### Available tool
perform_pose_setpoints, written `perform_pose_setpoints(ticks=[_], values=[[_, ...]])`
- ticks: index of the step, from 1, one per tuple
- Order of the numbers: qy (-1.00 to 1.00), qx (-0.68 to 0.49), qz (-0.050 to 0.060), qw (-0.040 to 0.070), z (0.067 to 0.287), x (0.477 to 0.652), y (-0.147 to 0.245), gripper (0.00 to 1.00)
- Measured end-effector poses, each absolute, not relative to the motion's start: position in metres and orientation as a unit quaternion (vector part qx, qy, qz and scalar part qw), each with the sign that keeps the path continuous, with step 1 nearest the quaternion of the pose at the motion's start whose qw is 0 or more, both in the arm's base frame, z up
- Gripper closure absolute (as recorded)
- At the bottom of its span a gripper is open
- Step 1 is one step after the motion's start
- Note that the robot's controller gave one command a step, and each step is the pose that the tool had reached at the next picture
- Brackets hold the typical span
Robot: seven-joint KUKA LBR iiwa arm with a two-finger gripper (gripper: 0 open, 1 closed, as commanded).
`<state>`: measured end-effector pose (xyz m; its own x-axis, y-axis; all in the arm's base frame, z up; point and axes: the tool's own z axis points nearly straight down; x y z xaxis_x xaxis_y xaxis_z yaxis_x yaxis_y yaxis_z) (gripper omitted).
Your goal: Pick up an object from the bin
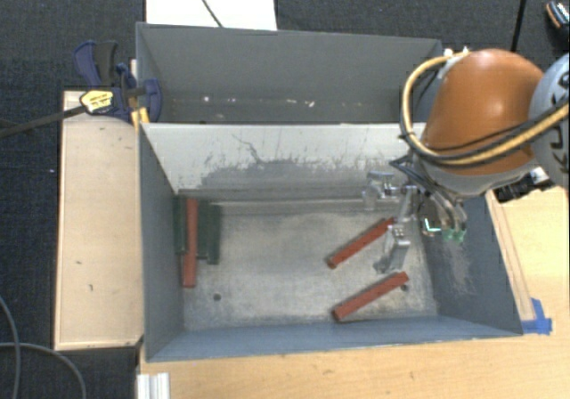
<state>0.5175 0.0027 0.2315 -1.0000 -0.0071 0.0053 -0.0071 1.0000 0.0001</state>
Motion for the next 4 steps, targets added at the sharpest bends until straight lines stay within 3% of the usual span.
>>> perform_pose_setpoints(ticks=[1, 4], values=[[-0.988, 0.154, -0.001, 0.002, 0.0674, 0.5708, -0.035, 0.0], [-0.988, 0.151, -0.001, 0.0, 0.069, 0.5721, -0.0343, 0.0]])
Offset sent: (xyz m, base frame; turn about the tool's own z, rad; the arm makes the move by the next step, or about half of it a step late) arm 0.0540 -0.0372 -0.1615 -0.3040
